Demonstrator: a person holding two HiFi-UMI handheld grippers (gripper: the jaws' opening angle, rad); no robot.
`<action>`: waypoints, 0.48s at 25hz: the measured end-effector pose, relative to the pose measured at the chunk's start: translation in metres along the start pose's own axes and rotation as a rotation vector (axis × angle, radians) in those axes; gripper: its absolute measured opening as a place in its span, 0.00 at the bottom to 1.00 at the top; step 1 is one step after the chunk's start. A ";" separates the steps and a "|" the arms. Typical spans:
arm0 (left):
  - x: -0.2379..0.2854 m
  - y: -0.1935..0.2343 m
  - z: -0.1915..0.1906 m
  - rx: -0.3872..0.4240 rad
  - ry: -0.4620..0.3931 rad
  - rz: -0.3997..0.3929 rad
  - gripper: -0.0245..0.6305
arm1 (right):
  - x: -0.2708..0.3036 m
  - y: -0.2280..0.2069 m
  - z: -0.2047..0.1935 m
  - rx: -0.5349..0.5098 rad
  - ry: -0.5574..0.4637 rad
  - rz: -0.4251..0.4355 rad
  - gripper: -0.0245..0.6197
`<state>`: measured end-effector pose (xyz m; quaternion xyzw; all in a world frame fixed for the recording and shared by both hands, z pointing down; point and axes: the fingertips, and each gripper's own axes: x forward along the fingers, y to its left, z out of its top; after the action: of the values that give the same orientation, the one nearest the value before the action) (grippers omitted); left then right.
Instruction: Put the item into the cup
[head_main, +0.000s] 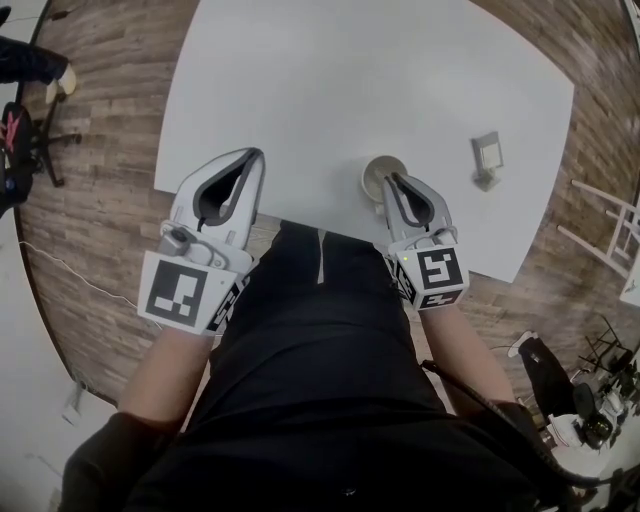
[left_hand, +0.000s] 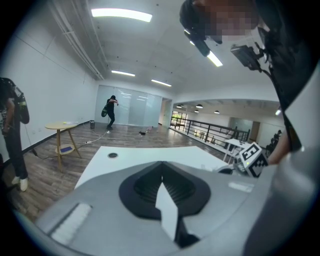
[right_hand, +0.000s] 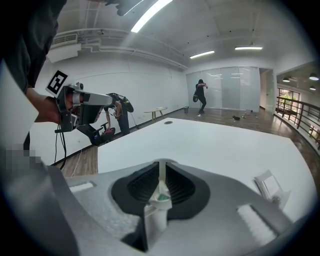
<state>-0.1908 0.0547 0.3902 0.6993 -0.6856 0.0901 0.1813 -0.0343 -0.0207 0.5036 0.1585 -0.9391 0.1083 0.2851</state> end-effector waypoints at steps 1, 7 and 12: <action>0.000 -0.001 0.000 0.001 0.001 -0.003 0.04 | 0.000 0.000 0.000 0.000 0.001 -0.001 0.11; 0.002 -0.006 0.005 -0.033 -0.008 0.002 0.04 | 0.000 0.000 0.002 -0.009 -0.007 -0.004 0.12; 0.003 -0.007 0.005 0.011 -0.020 -0.005 0.04 | -0.004 -0.004 0.008 -0.018 -0.024 -0.014 0.12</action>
<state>-0.1846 0.0505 0.3860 0.7029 -0.6851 0.0863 0.1708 -0.0340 -0.0254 0.4958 0.1637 -0.9423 0.0959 0.2758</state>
